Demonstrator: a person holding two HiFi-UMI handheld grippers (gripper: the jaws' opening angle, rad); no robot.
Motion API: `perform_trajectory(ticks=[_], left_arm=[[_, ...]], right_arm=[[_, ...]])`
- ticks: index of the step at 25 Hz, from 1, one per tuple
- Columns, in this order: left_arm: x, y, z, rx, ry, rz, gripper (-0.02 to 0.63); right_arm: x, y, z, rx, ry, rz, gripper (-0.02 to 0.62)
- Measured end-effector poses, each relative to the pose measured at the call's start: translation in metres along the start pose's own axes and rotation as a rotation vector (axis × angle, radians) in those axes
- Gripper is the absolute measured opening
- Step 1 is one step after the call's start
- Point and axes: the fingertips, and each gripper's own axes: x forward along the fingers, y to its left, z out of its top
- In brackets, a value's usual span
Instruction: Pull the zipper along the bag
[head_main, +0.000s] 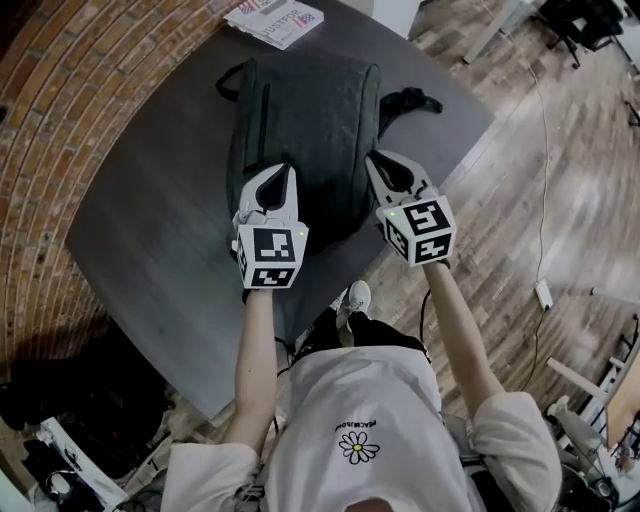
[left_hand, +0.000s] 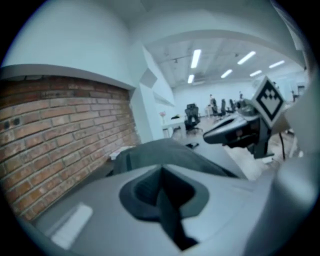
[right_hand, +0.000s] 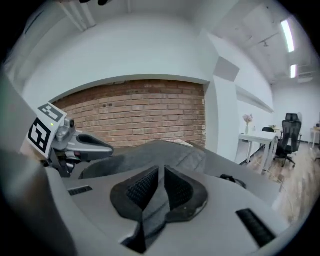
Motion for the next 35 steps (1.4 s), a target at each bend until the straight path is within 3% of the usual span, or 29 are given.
perform_trajectory(ticks=[2,5,12,19,25,28,35], left_arm=[[0.015,-0.009,0.008,0.067,0.010,-0.051,0.000],[0.038,-0.024,-0.004,0.124,0.084,-0.115,0.000],[0.055,-0.032,-0.017,0.149,0.166,-0.131,0.000],[0.056,-0.036,-0.020,0.144,0.176,-0.122,-0.002],[0.058,-0.034,-0.019,0.140,0.176,-0.120,-0.002],[0.058,-0.034,-0.020,0.137,0.177,-0.125,-0.002],[0.058,-0.035,-0.021,0.128,0.174,-0.134,-0.002]], right_arm=[[0.000,-0.032,-0.013,-0.019,0.031,-0.057,0.061],[0.010,-0.065,-0.049,-0.024,0.117,-0.088,0.078],[0.043,-0.068,-0.103,-0.216,0.305,0.029,0.135],[0.066,-0.073,-0.109,-0.328,0.323,0.020,0.126],[0.079,-0.073,-0.110,-0.448,0.317,-0.047,0.064],[0.080,-0.068,-0.112,-0.470,0.321,-0.017,0.009],[0.070,-0.072,-0.112,-0.470,0.376,0.060,0.003]])
